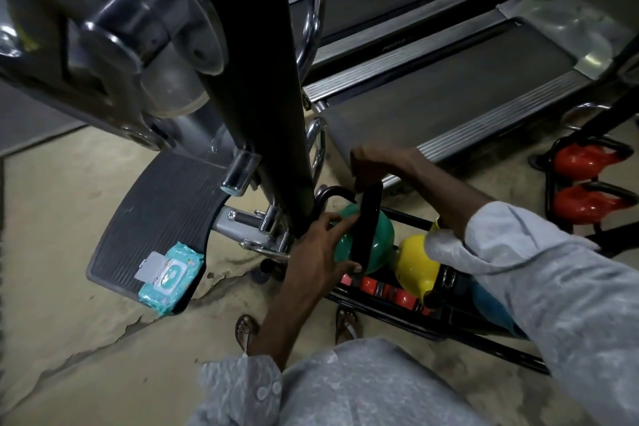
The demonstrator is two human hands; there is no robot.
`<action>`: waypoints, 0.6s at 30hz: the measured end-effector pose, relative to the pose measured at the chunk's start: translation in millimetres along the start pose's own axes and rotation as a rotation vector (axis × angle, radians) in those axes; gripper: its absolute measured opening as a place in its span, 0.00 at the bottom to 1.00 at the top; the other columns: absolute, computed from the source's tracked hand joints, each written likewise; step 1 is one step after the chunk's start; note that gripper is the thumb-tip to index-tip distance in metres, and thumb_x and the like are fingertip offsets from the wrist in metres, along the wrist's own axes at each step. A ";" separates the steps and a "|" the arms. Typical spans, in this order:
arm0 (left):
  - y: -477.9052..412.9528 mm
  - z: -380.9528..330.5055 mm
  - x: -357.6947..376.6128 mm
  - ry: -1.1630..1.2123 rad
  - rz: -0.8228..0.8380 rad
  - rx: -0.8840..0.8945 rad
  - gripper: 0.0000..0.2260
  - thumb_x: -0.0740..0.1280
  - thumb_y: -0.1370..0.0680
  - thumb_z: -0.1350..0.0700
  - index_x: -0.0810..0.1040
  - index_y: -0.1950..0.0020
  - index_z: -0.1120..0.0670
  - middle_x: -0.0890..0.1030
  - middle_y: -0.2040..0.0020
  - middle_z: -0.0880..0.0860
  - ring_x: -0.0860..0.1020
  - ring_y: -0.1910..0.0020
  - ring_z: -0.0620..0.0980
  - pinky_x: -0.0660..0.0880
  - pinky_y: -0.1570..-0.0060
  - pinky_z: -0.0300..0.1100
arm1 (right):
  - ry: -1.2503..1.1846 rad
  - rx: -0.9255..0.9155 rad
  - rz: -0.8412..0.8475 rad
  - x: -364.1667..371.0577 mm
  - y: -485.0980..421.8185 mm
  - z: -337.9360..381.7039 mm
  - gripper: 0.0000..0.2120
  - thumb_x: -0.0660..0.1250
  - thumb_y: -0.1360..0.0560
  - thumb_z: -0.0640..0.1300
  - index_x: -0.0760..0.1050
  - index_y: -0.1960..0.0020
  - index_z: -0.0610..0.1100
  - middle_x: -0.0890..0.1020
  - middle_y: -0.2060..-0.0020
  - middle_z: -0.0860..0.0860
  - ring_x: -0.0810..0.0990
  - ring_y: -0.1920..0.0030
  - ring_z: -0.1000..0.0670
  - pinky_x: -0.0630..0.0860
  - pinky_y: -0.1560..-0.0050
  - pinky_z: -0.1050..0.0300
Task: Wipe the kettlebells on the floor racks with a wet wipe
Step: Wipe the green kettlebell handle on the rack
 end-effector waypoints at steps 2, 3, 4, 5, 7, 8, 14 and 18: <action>2.5 3.7 0.1 0.031 -0.031 -0.012 0.43 0.80 0.34 0.45 0.65 0.22 0.41 0.70 0.29 0.47 0.74 0.35 0.48 0.79 0.43 0.49 | -0.194 0.001 -0.207 -1.4 16.4 -2.0 0.13 0.74 0.26 0.53 0.80 0.60 0.43 0.83 0.71 0.52 0.80 0.70 0.55 0.81 0.59 0.63; 3.2 5.4 -0.1 0.042 -0.046 -0.019 0.43 0.80 0.34 0.45 0.66 0.22 0.43 0.71 0.30 0.47 0.74 0.36 0.48 0.79 0.43 0.48 | -0.183 -0.005 -0.228 -5.1 22.6 -3.0 0.12 0.74 0.25 0.51 0.83 0.56 0.41 0.86 0.66 0.50 0.81 0.68 0.54 0.78 0.63 0.68; 3.7 7.0 -0.3 0.050 -0.059 -0.027 0.43 0.80 0.34 0.44 0.66 0.22 0.45 0.71 0.30 0.47 0.74 0.35 0.48 0.79 0.43 0.46 | -0.099 -0.028 -0.229 -7.3 25.0 -1.4 0.10 0.73 0.24 0.46 0.84 0.54 0.38 0.87 0.61 0.45 0.80 0.65 0.52 0.72 0.69 0.70; 3.8 7.8 -0.9 0.053 -0.067 -0.037 0.43 0.80 0.34 0.44 0.66 0.22 0.46 0.71 0.30 0.47 0.74 0.35 0.48 0.78 0.43 0.45 | -0.132 0.002 -0.213 -8.6 25.0 0.8 0.09 0.71 0.23 0.43 0.84 0.51 0.36 0.86 0.57 0.42 0.80 0.63 0.50 0.68 0.71 0.67; 3.3 9.0 -1.9 0.061 -0.068 -0.061 0.45 0.81 0.35 0.45 0.65 0.22 0.47 0.70 0.29 0.47 0.74 0.34 0.48 0.78 0.42 0.45 | -0.096 0.025 -0.282 -6.2 26.5 10.1 0.09 0.70 0.23 0.42 0.83 0.51 0.35 0.85 0.56 0.40 0.81 0.59 0.44 0.66 0.67 0.61; 2.7 9.4 -1.9 0.069 -0.063 -0.072 0.46 0.82 0.35 0.45 0.64 0.21 0.46 0.70 0.28 0.46 0.74 0.33 0.48 0.78 0.41 0.46 | -0.078 0.033 -0.288 3.7 28.2 15.0 0.09 0.70 0.24 0.42 0.83 0.52 0.37 0.84 0.58 0.41 0.81 0.59 0.44 0.68 0.63 0.59; -1.7 14.4 0.2 0.079 -0.029 -0.130 0.49 0.82 0.37 0.45 0.61 0.21 0.45 0.69 0.27 0.46 0.74 0.32 0.49 0.78 0.39 0.51 | -0.166 -0.015 -0.334 27.7 45.2 27.7 0.09 0.68 0.30 0.49 0.81 0.63 0.43 0.82 0.65 0.45 0.81 0.66 0.42 0.78 0.63 0.51; -2.8 12.3 -1.9 0.069 -0.033 -0.130 0.51 0.83 0.39 0.44 0.61 0.21 0.43 0.69 0.28 0.45 0.75 0.33 0.49 0.79 0.41 0.52 | -0.171 0.056 -0.534 20.0 46.1 16.5 0.09 0.69 0.27 0.45 0.81 0.61 0.39 0.81 0.63 0.41 0.81 0.63 0.39 0.71 0.65 0.54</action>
Point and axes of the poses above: each hand's wrist, its own y-axis away from the middle knuckle, its own x-axis out of the palm, z = x × y, the point moved 5 cm from there along -y, towards the middle knuckle
